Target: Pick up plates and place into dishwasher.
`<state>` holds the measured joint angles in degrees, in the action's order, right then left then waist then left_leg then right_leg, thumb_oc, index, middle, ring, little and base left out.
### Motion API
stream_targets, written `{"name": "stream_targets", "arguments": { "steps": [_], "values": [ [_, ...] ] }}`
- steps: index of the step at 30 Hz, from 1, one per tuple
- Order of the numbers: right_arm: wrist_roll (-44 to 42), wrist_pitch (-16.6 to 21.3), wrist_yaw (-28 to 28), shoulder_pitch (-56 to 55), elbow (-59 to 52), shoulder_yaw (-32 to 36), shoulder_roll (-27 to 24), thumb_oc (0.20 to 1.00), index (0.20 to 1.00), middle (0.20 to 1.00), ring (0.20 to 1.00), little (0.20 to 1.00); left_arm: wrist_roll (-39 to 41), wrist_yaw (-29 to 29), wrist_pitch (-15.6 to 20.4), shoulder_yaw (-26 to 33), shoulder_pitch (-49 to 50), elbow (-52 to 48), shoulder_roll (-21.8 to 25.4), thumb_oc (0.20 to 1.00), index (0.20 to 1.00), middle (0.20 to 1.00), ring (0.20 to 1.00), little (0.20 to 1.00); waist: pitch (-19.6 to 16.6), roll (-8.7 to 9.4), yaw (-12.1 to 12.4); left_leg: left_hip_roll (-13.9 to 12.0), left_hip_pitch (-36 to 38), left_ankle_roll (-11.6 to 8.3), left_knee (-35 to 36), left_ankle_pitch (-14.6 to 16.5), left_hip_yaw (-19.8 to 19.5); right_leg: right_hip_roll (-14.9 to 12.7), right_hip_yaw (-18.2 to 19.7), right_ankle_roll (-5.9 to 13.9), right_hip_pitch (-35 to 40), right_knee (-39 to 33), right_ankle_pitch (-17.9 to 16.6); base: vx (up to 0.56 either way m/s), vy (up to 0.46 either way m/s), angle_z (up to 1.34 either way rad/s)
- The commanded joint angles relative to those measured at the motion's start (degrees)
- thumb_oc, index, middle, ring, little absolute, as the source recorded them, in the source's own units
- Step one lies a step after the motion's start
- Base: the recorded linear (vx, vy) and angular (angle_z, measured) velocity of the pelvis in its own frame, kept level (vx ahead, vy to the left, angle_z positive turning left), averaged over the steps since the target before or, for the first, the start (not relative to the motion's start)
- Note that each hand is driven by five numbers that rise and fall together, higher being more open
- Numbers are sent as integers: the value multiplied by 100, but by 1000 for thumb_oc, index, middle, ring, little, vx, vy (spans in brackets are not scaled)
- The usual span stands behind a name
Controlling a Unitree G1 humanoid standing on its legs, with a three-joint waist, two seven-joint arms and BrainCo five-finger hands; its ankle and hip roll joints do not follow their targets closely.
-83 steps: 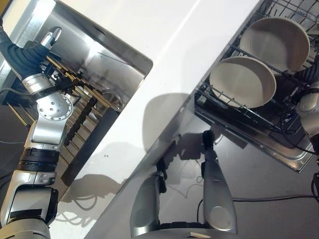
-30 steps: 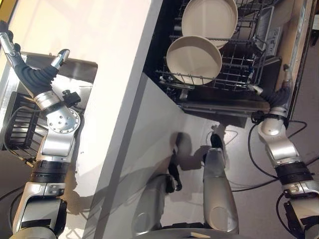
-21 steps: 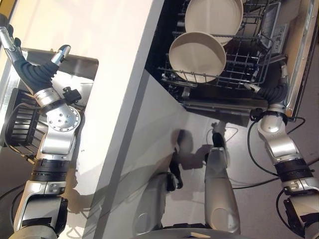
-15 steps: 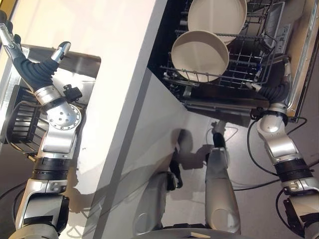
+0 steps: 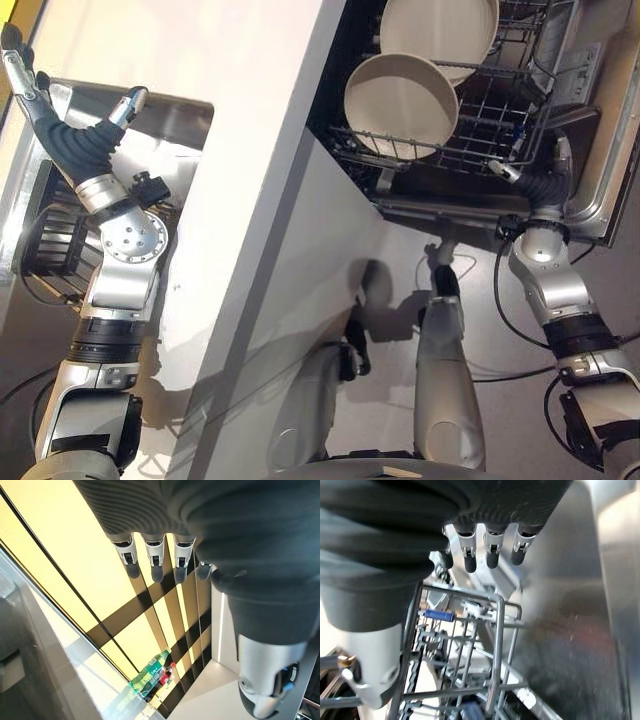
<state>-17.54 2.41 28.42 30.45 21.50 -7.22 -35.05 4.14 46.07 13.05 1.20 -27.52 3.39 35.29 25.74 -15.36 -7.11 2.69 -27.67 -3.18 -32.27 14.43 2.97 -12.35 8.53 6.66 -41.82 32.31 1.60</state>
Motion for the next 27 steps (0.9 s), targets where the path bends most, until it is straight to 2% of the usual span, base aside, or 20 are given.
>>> {"name": "stream_targets", "arguments": {
  "steps": [1,8,14,15,27],
  "values": [
    [-125,366,-451,1174,20,-258,58,1000,1000,1000,1000,1000,-109,73,51,-126,409,-51,-279,1000,1000,1000,1000,1000,405,-239,277,155,-643,39,149,-688,-73,-316,104,-268,179,369,530,35,31,6],
    [-52,349,-670,1370,-5,-446,94,1000,1000,1000,1000,1000,-61,44,62,-113,494,-55,-308,1000,1000,1000,1000,1000,405,-269,396,221,-688,65,101,-691,-62,-411,50,-279,158,388,489,53,39,11],
    [76,305,-697,1416,-42,-476,84,1000,1000,1000,1000,1000,30,14,11,-82,593,-140,-301,1000,1000,1000,1000,1000,405,-258,483,259,-668,92,98,-728,-57,-465,-19,-289,227,359,425,72,44,14],
    [93,296,-708,1419,-42,-472,73,1000,1000,1000,1000,1000,49,-3,4,-72,614,-143,-294,1000,1000,1000,1000,1000,405,-247,498,260,-650,92,44,-659,-59,-473,-34,-292,252,424,502,67,29,17],
    [165,253,-633,1545,-225,-343,-23,1000,1000,1000,1000,1000,118,-122,-64,76,794,-218,-194,1000,1000,1000,1000,1000,405,-179,733,282,-680,147,-34,-671,-86,-593,-255,-331,321,581,517,52,-5,18]
  ]
}}
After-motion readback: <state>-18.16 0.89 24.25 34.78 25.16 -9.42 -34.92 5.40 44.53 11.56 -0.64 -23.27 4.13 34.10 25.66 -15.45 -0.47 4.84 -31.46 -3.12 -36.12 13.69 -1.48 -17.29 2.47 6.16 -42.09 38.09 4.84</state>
